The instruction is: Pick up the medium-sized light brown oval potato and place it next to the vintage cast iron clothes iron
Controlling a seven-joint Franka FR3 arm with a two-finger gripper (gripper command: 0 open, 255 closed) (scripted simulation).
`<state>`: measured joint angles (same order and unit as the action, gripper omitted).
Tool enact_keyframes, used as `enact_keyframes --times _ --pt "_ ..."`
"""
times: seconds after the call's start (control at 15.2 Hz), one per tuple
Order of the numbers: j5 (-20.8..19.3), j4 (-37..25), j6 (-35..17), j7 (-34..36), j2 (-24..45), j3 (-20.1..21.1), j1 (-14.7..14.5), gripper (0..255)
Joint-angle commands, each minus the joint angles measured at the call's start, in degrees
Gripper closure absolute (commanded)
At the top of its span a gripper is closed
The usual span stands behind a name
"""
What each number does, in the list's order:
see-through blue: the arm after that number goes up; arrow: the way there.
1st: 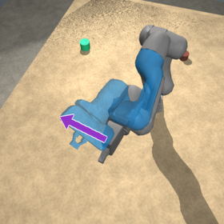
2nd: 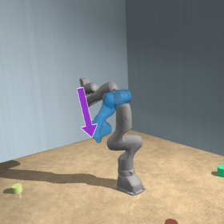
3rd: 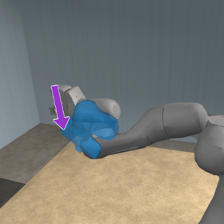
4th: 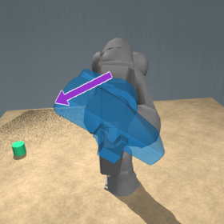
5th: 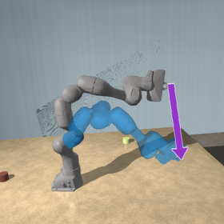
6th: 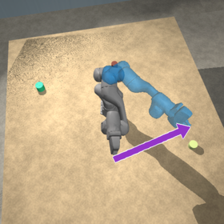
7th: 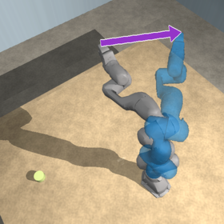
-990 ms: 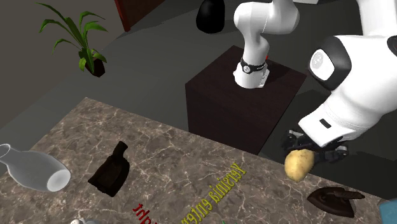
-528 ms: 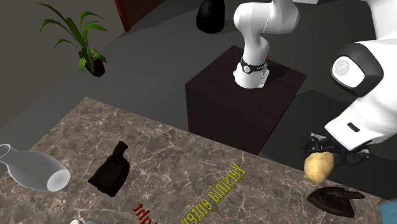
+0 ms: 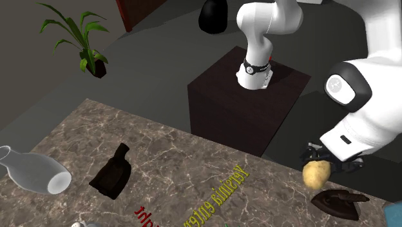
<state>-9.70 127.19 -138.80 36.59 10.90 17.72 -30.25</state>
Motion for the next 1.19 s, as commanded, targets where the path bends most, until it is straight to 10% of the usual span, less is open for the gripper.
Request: enact_keyframes --times 0.0,1.12 --pt "-0.7 0.3 -1.4 0.5 1.1 -0.2 -0.1 255" --pt "-7.8 0.5 -12.0 5.9 12.2 -3.8 -2.5 255"
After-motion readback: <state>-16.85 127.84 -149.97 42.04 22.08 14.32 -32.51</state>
